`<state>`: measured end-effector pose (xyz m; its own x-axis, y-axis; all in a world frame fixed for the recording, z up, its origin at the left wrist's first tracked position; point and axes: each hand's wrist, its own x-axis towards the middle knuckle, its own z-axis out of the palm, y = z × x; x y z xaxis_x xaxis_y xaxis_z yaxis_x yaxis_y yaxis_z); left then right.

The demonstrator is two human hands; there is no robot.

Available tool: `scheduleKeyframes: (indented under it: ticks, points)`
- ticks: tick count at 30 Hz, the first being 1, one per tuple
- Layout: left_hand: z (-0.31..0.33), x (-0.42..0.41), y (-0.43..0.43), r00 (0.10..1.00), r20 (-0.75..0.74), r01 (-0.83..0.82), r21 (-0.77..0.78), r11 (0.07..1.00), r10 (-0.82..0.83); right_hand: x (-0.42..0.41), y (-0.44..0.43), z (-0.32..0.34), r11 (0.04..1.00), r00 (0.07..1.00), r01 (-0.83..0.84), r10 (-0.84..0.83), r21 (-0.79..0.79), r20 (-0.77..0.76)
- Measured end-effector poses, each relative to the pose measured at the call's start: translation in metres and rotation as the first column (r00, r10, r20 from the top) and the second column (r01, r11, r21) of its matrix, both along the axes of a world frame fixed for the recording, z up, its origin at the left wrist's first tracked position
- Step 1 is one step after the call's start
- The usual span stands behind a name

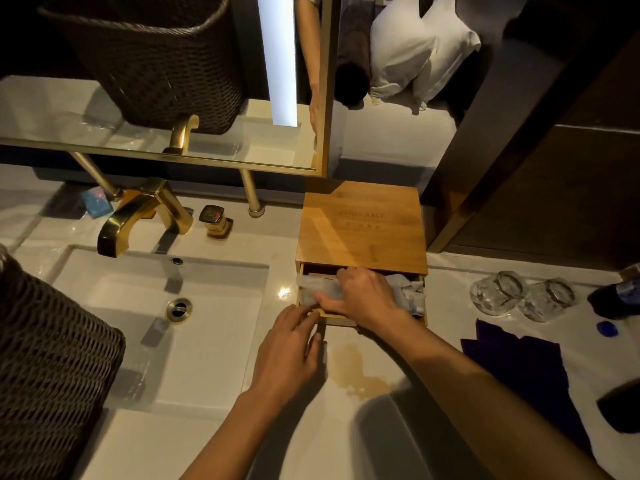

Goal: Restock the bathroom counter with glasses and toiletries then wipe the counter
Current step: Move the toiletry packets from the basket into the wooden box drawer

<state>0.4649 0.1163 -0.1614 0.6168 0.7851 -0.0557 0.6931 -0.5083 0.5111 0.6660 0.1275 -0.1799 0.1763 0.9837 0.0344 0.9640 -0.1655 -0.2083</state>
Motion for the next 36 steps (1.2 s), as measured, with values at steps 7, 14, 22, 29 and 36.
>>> scheduleKeyframes:
  ticks: [7, 14, 22, 29, 36]
  points:
    - [-0.005, -0.004, 0.001, 1.0, 0.006, 0.006, 0.006, 1.0, -0.006, -0.002, 0.011, 0.0, 0.972, 0.99, -0.012, -0.022, -0.234, -0.141]
    - [0.001, 0.001, 0.011, 0.991, 0.028, 0.125, 0.137, 0.983, -0.13, -0.002, -0.01, 0.01, 0.975, 0.976, -0.045, -0.004, -0.219, -0.218]
    - [0.002, 0.039, 0.032, 0.871, -0.356, 0.348, -0.039, 0.937, -0.338, 0.022, -0.074, -0.007, 0.958, 0.986, -0.001, -0.046, -0.287, -0.159]
    - [-0.003, 0.072, 0.047, 0.766, -0.528, 0.317, -0.187, 0.93, -0.367, 0.03, -0.056, -0.023, 0.896, 0.964, 0.024, -0.139, -0.444, -0.228]
    - [-0.001, 0.081, 0.048, 0.822, -0.457, 0.308, -0.144, 0.94, -0.339, 0.032, -0.053, -0.01, 0.939, 0.959, 0.065, -0.152, -0.338, -0.238]
